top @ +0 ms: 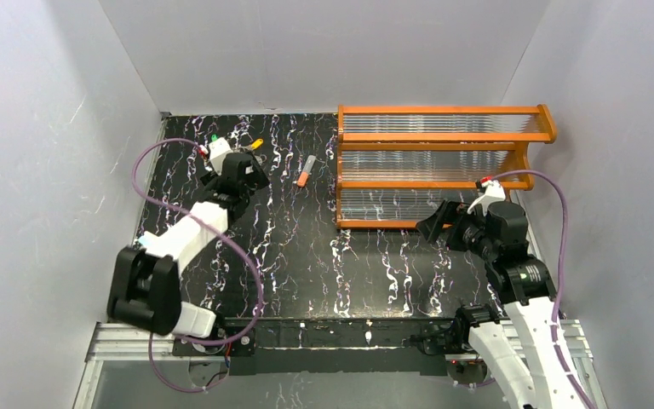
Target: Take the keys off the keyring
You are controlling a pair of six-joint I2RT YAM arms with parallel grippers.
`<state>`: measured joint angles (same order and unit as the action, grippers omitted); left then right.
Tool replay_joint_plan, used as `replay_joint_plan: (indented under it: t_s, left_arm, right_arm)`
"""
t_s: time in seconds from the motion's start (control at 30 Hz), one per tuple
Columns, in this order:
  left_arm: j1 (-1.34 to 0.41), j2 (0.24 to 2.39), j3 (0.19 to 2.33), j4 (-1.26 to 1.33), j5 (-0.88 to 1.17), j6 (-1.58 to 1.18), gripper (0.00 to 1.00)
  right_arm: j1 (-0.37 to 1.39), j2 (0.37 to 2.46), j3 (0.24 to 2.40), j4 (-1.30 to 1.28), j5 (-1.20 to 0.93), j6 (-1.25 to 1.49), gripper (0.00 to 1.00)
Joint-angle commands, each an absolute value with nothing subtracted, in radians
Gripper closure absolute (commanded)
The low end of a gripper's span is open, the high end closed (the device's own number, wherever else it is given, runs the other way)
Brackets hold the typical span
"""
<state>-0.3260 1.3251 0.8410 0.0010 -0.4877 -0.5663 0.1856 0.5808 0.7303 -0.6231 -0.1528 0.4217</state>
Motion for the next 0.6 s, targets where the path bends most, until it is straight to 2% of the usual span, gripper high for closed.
replay_joint_plan:
  t_s: [0.0,0.3,0.57]
  left_arm:
    - [-0.258,1.53,0.984,0.072,-0.482,-0.71,0.04]
    - [-0.18,1.881,1.28,0.046,-0.511,-0.788,0.09]
    - [-0.17,2.11,1.514,-0.023,-0.559,-0.776,0.15]
  right_arm:
    - [0.197,0.504,0.713,-0.555,-0.233,0.366,0.01]
    - [0.201,0.361,0.689,-0.52,-0.259,0.353,0.01]
    - [0.206,0.336,0.681,-0.514,-0.285,0.345,0.01]
